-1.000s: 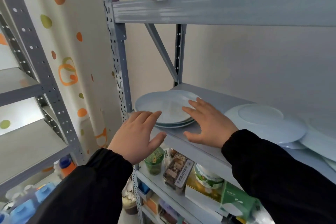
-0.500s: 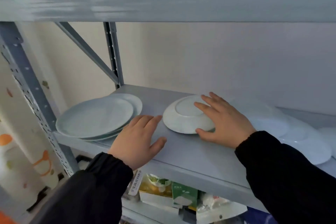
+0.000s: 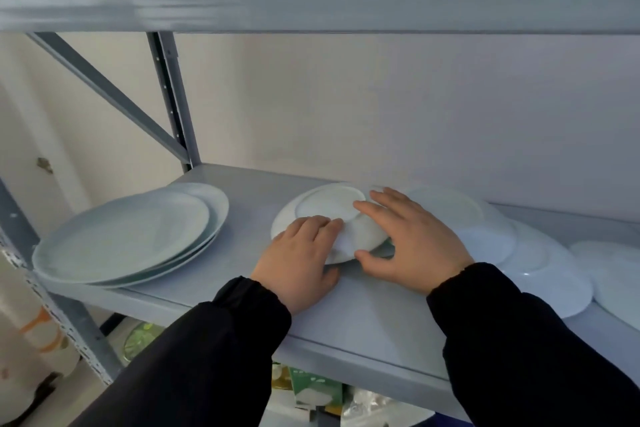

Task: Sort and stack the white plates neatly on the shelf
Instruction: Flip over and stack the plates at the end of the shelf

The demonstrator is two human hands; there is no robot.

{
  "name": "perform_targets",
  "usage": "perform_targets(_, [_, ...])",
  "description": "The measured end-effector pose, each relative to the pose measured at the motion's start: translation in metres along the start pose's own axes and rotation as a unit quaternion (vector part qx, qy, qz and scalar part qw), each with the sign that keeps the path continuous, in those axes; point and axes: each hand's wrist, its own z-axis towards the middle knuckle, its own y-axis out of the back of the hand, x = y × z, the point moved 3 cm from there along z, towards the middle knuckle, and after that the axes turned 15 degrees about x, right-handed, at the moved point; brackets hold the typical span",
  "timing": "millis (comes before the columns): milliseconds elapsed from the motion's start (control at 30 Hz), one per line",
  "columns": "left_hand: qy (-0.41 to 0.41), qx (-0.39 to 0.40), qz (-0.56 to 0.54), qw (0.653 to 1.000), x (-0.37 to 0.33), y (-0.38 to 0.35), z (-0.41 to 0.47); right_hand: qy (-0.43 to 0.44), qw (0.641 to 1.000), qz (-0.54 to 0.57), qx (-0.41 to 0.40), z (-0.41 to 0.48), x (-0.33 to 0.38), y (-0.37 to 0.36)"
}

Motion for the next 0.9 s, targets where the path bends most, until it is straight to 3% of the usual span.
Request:
perform_targets(400, [0.088,-0.089,-0.056,0.990,0.026,-0.011,-0.001,0.050,0.991,0.022,-0.119,-0.008,0.003,0.008])
perform_targets(633, [0.132,-0.156,-0.184,0.962,0.047,0.004,-0.023,0.066,0.983,0.044,-0.165,-0.008,0.008,0.008])
perform_targets(900, [0.109,-0.257,-0.270,0.921,0.065,0.038,-0.048,0.067,0.982,0.059,-0.169,-0.007,0.021,0.003])
